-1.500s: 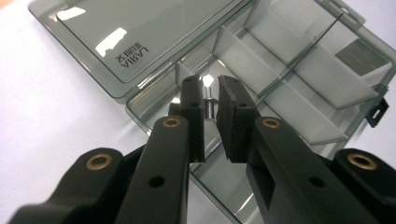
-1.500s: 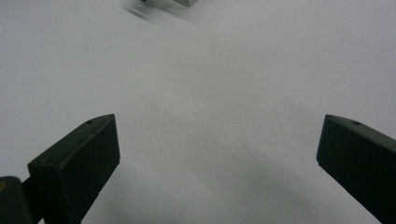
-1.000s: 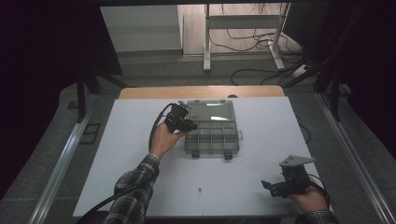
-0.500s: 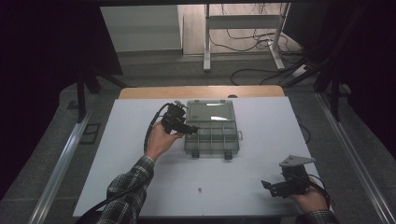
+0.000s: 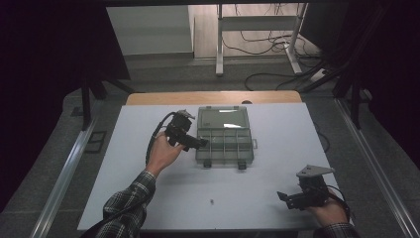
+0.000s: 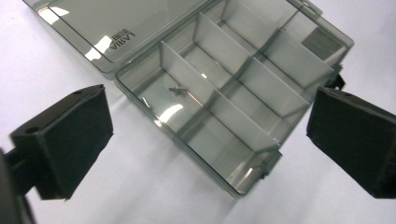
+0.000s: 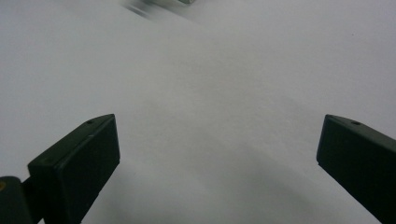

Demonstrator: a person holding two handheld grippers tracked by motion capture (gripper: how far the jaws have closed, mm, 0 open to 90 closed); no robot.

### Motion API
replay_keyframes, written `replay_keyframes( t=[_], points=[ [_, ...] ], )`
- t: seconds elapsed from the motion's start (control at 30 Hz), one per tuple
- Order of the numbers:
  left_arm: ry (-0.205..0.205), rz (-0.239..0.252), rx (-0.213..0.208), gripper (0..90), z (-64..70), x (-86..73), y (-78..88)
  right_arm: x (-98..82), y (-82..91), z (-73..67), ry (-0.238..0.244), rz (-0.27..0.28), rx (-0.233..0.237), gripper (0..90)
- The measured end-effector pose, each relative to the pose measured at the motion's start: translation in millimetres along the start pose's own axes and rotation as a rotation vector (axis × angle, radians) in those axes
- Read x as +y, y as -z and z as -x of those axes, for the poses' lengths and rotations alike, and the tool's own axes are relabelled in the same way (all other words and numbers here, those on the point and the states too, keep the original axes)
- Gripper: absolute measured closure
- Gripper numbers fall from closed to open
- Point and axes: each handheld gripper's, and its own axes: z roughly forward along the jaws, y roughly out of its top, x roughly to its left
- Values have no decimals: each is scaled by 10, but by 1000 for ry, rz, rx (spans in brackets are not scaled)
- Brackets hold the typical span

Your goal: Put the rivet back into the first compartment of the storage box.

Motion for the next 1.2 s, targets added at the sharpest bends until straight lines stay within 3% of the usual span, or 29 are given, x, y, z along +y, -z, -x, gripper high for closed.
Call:
replay_keyframes(
  t=[0.23, 0.37, 0.67, 1.2],
  points=[
    [-32, -1, -6, 0, 76, -72, 67, 0, -1, -2, 1, -2, 0, 0],
    [-59, 1, 17, 0, 119, -109, 105, 0, -2, -1, 1, -2, 0, 0],
    [-71, 46, -16, 0, 209, -204, 222, 0, -6, -6, 5, -6, 0, 0],
    [-107, 34, -47, 0, 372, -367, 308, -1, -6, -9, 5, -8, -1, 0]
  ],
)
